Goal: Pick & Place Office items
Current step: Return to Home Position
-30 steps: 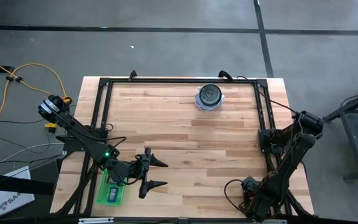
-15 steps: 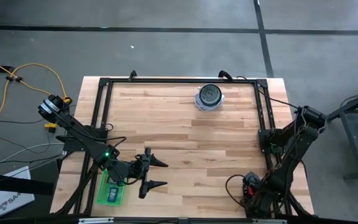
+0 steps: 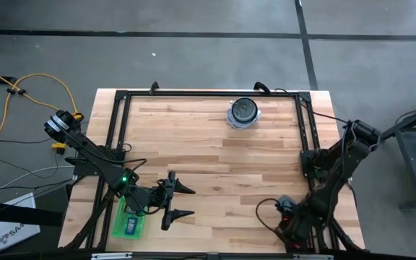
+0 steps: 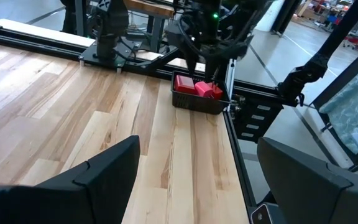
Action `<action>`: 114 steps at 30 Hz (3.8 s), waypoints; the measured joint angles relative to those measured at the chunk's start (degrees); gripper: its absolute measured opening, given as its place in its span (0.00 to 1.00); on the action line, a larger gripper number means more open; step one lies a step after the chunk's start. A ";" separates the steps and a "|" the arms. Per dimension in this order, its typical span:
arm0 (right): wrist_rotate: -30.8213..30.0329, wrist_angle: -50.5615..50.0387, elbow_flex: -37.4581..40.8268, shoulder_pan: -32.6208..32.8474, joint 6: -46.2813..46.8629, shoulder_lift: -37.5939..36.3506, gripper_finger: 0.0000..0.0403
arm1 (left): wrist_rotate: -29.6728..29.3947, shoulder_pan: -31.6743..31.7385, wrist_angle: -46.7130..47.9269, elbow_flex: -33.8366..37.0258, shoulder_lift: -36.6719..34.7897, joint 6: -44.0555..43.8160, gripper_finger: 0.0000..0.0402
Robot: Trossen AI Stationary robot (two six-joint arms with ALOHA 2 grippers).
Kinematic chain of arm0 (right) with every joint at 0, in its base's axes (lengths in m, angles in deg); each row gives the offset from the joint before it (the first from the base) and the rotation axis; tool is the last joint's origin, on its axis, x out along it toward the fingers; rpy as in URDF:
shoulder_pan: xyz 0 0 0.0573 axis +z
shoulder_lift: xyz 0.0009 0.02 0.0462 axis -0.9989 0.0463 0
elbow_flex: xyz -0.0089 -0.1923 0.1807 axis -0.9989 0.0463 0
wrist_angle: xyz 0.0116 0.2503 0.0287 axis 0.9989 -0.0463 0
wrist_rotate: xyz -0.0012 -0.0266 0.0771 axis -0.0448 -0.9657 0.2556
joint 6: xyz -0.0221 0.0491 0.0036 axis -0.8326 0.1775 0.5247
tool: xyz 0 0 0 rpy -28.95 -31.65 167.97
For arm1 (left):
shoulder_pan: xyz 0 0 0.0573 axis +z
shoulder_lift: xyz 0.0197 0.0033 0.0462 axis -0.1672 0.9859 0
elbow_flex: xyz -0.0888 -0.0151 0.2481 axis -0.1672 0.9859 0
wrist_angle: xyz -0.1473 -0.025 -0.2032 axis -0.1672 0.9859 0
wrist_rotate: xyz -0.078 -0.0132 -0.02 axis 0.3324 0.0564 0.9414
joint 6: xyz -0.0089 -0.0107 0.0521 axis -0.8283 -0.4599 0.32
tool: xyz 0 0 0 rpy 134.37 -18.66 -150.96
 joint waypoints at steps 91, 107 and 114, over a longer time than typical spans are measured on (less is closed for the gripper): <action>-19.58 60.85 63.95 -46.73 -94.91 -74.79 0.54 | -0.02 0.00 -0.02 -0.02 0.02 0.02 0.79; -14.90 56.89 65.61 -50.27 -93.64 -75.59 0.54 | 0.00 -0.01 -0.02 -0.02 0.01 0.01 0.79; -3.91 54.75 65.64 -53.07 -94.95 -75.93 0.54 | -0.02 0.00 -0.02 -0.02 0.01 0.01 0.79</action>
